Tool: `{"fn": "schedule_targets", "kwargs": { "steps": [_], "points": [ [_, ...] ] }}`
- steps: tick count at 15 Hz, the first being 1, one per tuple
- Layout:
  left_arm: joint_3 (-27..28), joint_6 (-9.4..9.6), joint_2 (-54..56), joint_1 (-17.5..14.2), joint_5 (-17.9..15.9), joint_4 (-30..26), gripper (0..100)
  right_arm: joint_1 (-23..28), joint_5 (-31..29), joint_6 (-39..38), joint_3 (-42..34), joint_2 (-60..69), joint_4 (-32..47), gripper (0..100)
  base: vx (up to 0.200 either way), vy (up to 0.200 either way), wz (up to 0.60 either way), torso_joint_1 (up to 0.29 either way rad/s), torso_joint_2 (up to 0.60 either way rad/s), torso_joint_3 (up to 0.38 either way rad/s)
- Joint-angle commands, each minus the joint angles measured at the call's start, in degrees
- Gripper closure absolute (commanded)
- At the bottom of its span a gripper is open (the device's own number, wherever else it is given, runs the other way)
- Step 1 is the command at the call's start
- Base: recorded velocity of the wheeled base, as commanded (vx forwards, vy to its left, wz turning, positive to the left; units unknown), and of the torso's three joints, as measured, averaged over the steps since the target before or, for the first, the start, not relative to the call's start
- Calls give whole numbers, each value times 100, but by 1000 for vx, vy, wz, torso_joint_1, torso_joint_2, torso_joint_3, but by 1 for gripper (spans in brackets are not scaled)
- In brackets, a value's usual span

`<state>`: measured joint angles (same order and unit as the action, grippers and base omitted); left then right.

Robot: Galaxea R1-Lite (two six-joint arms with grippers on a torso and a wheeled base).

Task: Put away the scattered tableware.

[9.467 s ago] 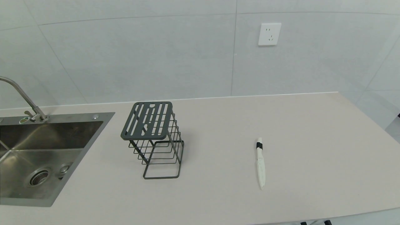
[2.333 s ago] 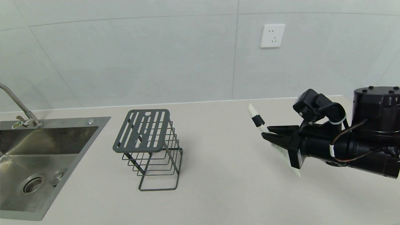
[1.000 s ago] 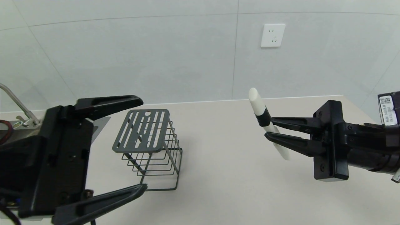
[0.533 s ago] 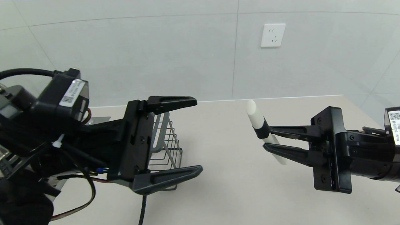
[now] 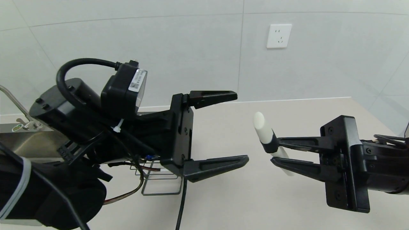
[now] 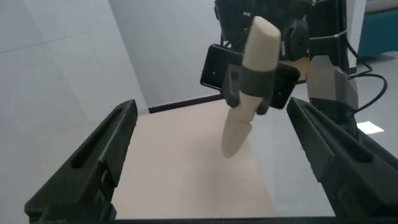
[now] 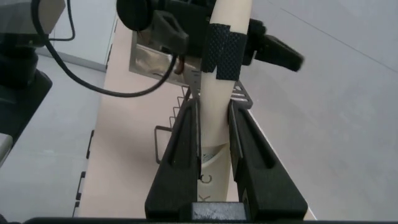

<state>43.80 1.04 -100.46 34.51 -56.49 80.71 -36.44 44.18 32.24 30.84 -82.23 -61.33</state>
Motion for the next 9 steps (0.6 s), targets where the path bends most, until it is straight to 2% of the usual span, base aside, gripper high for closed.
{"fn": "schedule_targets", "kwargs": {
  "steps": [1, 2, 3, 7, 9],
  "points": [
    [375, -60, -325, 188, 50, 15, 0, -4, 3, 1, -78, 93, -2, 100, 0, 0, 0, 0, 0, 0],
    [375, -60, -325, 188, 50, 15, 0, -4, 3, 1, -78, 93, -2, 100, 0, 0, 0, 0, 0, 0],
    [595, -192, -545, 390, 112, 138, 0, -4, 3, 1, -87, 119, -2, 100, 0, 0, 0, 0, 0, 0],
    [665, -613, -712, 636, 332, 533, 0, 5, 3, 1, -70, 119, -2, 100, 0, 0, 0, 0, 0, 0],
    [682, -675, -729, 671, 428, 568, 0, 5, 3, -8, -43, 101, -2, 100, 0, 0, 0, 0, 0, 0]
  ]
}}
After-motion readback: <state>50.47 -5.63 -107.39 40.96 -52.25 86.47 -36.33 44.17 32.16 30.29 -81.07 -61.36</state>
